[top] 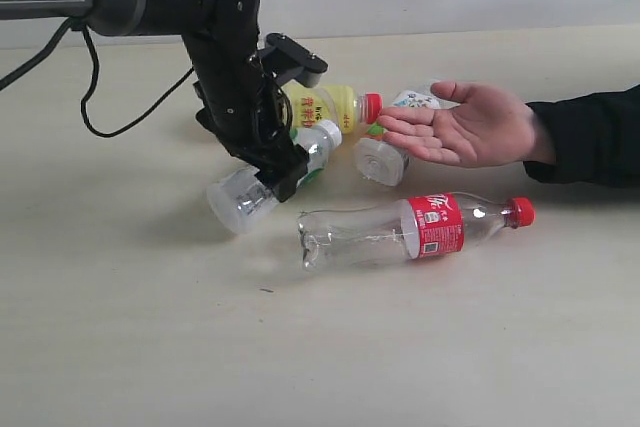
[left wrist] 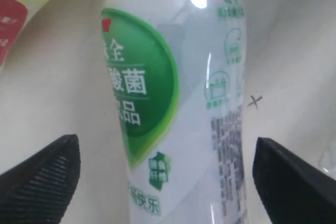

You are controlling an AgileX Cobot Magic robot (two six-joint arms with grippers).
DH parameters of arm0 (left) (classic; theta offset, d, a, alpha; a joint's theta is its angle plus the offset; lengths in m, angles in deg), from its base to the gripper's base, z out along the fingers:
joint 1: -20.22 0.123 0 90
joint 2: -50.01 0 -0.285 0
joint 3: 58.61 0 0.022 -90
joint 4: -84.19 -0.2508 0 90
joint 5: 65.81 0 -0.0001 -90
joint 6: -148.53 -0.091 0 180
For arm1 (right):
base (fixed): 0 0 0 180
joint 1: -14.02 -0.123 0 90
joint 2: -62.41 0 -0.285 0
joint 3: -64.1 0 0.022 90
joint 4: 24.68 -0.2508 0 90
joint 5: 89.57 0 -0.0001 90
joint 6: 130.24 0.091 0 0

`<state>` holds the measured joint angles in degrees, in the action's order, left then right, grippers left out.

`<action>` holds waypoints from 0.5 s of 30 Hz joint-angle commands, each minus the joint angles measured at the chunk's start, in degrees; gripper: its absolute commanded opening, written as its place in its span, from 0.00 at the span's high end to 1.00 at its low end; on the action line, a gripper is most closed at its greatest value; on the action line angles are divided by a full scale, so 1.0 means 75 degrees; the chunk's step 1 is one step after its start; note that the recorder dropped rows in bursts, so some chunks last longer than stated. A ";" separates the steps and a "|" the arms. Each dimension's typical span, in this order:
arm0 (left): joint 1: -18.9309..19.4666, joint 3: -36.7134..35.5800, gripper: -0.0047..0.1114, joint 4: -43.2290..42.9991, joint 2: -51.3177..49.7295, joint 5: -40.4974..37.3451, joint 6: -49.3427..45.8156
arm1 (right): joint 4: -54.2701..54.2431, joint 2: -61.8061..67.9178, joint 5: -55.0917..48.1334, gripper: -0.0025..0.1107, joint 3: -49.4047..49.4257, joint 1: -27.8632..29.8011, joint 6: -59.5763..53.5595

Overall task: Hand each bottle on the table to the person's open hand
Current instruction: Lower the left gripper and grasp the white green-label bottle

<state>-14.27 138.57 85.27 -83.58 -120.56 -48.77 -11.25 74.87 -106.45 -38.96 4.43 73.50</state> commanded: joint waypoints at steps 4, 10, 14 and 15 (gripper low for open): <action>-0.0036 0.0032 0.23 0.0080 -0.0314 0.0066 -0.0112 | 0.0002 0.0057 0.0079 0.98 0.0038 0.0039 -0.0018; -0.0036 0.0032 0.29 0.0080 -0.0312 0.0034 -0.0112 | 0.0002 0.0057 0.0079 0.98 0.0038 0.0039 -0.0018; -0.0036 0.0032 0.50 0.0080 -0.0312 -0.0096 -0.0112 | 0.0002 0.0057 0.0079 0.98 0.0038 0.0039 -0.0018; -0.0036 0.0032 0.56 0.0080 -0.0312 -0.0113 -0.0112 | 0.0002 0.0057 0.0079 0.98 0.0038 0.0039 -0.0018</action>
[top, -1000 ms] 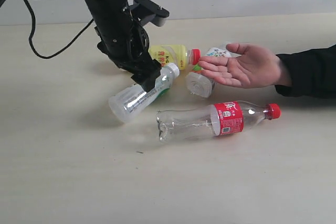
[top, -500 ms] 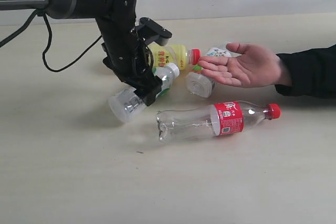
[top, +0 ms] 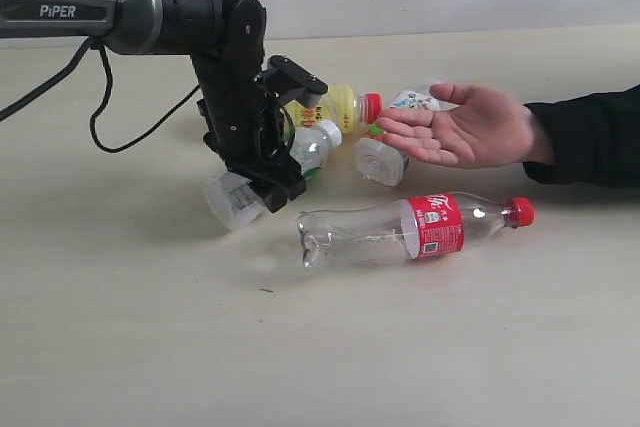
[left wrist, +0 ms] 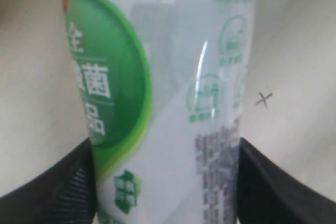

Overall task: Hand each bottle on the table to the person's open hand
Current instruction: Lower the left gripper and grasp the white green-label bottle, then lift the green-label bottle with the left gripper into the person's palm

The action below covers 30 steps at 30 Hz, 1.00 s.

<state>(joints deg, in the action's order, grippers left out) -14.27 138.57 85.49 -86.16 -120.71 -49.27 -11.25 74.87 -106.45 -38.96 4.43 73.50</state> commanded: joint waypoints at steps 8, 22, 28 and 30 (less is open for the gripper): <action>-0.0036 0.0032 0.88 0.0050 0.0094 -0.0470 -0.0061 | 0.0002 0.0057 0.0079 0.98 0.0038 0.0039 -0.0018; -0.0264 0.0032 0.96 0.1146 0.1673 -0.1466 -0.0117 | 0.0002 0.0057 0.0079 0.98 0.0038 0.0039 -0.0018; -0.0646 0.0032 0.96 0.3180 0.2107 0.0046 0.1685 | 0.0002 0.0057 0.0079 0.98 0.0038 0.0039 -0.0018; -0.0848 0.0032 0.96 0.4285 0.2087 0.0612 0.1803 | 0.0002 0.0057 0.0079 0.98 0.0038 0.0039 -0.0018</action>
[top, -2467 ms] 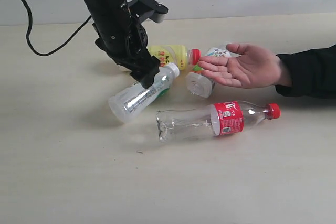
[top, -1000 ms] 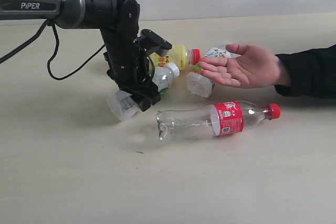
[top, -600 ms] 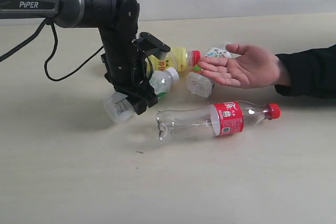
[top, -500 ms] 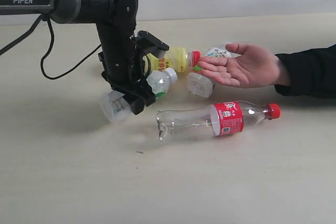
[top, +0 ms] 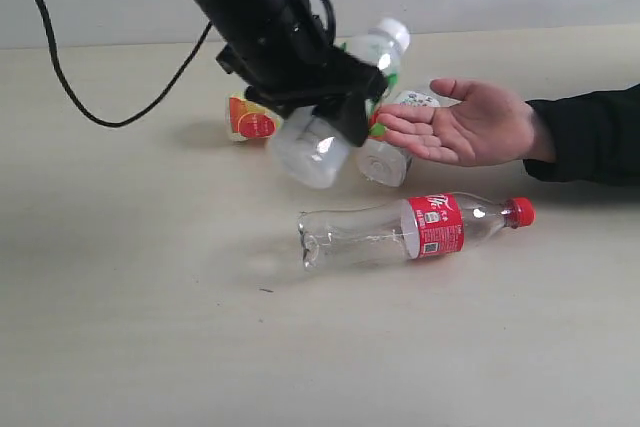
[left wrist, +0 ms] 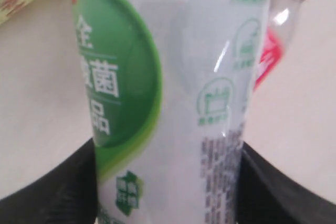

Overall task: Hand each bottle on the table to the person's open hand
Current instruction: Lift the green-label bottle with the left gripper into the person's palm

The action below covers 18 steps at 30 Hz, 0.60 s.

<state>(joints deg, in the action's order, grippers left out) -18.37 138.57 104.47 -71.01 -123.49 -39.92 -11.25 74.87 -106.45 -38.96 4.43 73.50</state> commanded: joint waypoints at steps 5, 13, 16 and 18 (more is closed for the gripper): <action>-0.0725 0.0032 0.96 0.3086 0.0003 0.2876 0.0557 | 0.0002 0.0057 0.0079 0.98 0.0038 0.0039 -0.0018; -0.0796 0.0032 0.96 0.4137 -0.0355 0.4391 0.0602 | 0.0002 0.0057 0.0079 0.98 0.0038 0.0039 -0.0018; -0.0796 0.0050 0.96 0.4669 -0.0690 0.4360 0.0602 | 0.0002 0.0057 0.0079 0.98 0.0038 0.0039 -0.0018; -0.0796 0.0150 0.96 0.4722 -0.0961 0.4323 0.0602 | 0.0002 0.0057 0.0079 0.98 0.0038 0.0039 -0.0018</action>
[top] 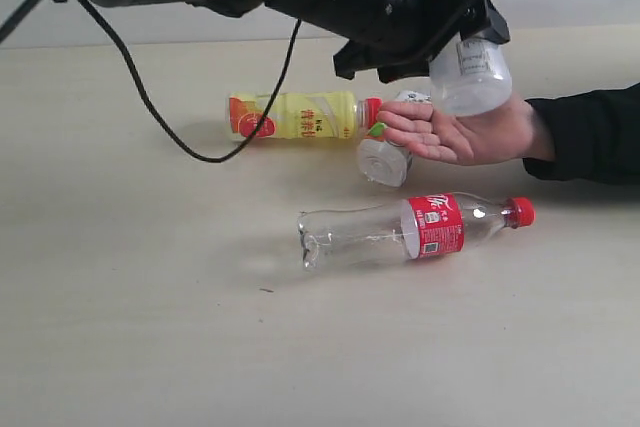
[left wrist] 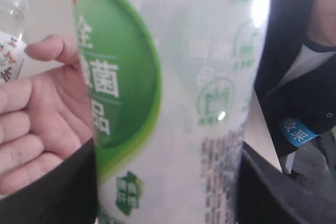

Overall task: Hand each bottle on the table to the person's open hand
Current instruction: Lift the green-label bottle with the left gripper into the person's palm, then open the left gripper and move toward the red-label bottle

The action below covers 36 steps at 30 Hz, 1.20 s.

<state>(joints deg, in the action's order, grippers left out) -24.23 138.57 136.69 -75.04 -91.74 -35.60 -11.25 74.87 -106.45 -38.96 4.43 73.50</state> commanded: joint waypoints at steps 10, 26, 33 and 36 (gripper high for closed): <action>0.0045 0.1102 0.96 0.0652 -0.1528 -0.0057 -0.0012 | 0.0002 0.0057 0.0092 0.98 0.0038 0.0039 -0.0018; 0.0375 0.1210 0.34 0.0728 -0.1780 -0.0447 -0.0049 | 0.0002 0.0057 0.0092 0.98 0.0038 0.0039 -0.0018; 0.0375 0.1210 0.30 0.0728 -0.1780 -0.0803 -0.0446 | 0.0002 0.0057 0.0092 0.98 0.0038 0.0039 -0.0018; 0.0387 0.1210 0.30 0.0728 -0.1709 -0.1009 -0.0742 | 0.0002 0.0057 0.0092 0.98 0.0038 0.0039 -0.0018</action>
<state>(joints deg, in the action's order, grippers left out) -21.55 147.30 142.02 -88.40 -98.11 -39.36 -11.25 74.87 -106.45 -38.96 4.43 73.50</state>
